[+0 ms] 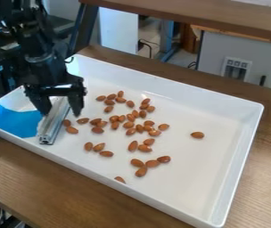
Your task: Sweep into pile
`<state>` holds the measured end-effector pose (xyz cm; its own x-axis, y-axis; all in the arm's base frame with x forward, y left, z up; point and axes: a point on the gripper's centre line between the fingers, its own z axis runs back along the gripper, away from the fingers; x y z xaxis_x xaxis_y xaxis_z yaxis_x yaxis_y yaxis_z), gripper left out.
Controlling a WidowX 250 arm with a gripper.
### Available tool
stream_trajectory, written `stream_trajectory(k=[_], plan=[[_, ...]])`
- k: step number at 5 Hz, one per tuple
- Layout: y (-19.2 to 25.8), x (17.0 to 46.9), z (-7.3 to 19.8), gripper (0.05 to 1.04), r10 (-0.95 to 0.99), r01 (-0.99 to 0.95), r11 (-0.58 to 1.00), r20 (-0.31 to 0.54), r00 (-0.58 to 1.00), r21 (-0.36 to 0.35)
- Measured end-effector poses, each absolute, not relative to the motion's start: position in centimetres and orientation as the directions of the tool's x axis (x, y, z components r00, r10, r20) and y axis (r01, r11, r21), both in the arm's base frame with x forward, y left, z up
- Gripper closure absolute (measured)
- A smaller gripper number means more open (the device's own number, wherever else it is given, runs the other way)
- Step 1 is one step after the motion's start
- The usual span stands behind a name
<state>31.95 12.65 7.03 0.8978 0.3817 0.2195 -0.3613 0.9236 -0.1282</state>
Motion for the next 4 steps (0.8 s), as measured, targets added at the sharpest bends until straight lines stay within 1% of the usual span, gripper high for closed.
stream_trajectory(k=[2,3,4], plan=[[12.5,31.9,6.7,0.693,0.384,-0.371,0.923,0.221,0.896,-0.1],[12.0,32.1,6.6,0.721,0.374,-0.363,0.928,0.223,0.9,-0.09],[10.7,32.4,6.6,0.721,0.387,-0.374,0.922,0.191,0.902,-0.102]])
